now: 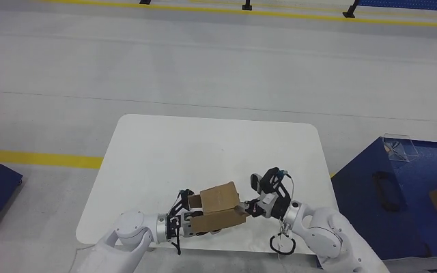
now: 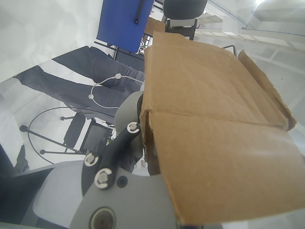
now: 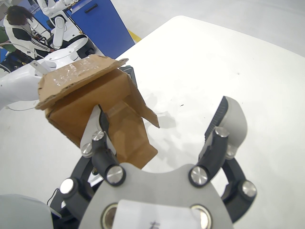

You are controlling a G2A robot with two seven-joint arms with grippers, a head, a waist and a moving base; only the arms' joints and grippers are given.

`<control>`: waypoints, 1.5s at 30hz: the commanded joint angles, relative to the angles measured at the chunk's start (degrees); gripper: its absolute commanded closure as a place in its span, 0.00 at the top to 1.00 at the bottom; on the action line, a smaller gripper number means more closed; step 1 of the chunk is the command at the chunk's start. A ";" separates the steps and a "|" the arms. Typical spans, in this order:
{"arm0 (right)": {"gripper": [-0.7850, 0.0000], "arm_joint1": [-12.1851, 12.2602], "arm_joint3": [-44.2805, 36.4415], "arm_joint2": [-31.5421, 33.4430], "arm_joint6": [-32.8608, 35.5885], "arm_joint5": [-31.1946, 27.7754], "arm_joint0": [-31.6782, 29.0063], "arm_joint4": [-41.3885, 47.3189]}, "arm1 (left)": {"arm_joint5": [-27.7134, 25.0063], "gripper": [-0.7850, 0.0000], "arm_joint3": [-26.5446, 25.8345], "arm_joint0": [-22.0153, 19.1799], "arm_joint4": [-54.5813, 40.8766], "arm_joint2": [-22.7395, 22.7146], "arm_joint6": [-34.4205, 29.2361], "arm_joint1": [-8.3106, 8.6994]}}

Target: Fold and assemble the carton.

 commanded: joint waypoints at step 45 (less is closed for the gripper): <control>1.00 -1.77 0.30 -4.98 -1.71 7.52 3.49 -7.66 | -9.32 0.00 -1.98 2.27 2.38 -3.34 8.31 0.34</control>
